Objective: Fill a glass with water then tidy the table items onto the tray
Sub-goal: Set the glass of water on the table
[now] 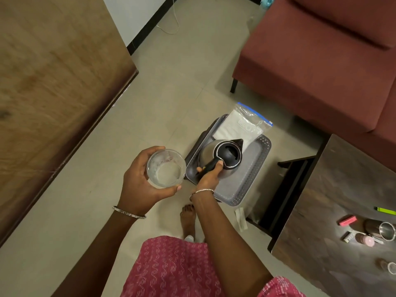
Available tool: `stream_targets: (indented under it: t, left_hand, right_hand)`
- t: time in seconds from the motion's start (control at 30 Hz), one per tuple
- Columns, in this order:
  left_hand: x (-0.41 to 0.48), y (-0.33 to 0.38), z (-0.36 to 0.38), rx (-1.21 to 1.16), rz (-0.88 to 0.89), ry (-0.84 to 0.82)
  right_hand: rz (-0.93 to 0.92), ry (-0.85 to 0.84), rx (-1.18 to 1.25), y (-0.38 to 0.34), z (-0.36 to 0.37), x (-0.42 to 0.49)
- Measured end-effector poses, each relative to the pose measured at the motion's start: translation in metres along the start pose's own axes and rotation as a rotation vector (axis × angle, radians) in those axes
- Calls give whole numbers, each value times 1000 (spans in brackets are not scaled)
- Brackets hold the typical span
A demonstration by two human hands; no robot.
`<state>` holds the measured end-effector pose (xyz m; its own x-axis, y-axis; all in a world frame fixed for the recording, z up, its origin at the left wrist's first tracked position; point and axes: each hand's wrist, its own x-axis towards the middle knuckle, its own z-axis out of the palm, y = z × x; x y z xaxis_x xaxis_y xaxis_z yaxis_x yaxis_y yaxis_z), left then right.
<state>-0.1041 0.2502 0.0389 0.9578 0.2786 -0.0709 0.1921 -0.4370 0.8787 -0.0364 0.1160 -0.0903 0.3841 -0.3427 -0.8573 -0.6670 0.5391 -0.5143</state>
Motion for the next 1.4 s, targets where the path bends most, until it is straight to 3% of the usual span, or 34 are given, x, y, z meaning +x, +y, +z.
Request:
stream_targets:
  t: [0.23, 0.4, 0.5, 0.6, 0.67, 0.83, 0.93, 1.03, 1.13, 1.4]
  left_hand:
    - [-10, 4, -3, -39, -13, 7]
    - [-18, 17, -2, -41, -22, -19]
    - [-23, 28, 2, -53, -23, -35]
    - [-30, 43, 10, -58, -9, -51]
    - [-36, 54, 16, -65, 0, -69]
    - [-52, 90, 39, -101, 73, -135]
    - [-68, 124, 63, -116, 151, -167]
    - [-89, 160, 92, -147, 210, -208]
    - [-118, 200, 125, -154, 270, -242]
    - [-217, 303, 215, -208, 374, -372]
  right_hand:
    - [138, -90, 253, -5, 10, -9]
    - [241, -173, 249, -19, 4, -20]
    - [307, -288, 87, -31, -16, -25]
    - [324, -386, -308, -55, -48, -39]
    - [206, -425, -481, -73, -71, -51]
    - [-393, -647, -472, -128, -139, -85]
    - [-686, -789, -623, -158, -190, -110]
    - [-769, -896, -770, -180, -241, -126]
    - [-873, -878, -833, -200, -297, -141]
    - [-1079, -660, -599, -236, -440, -169]
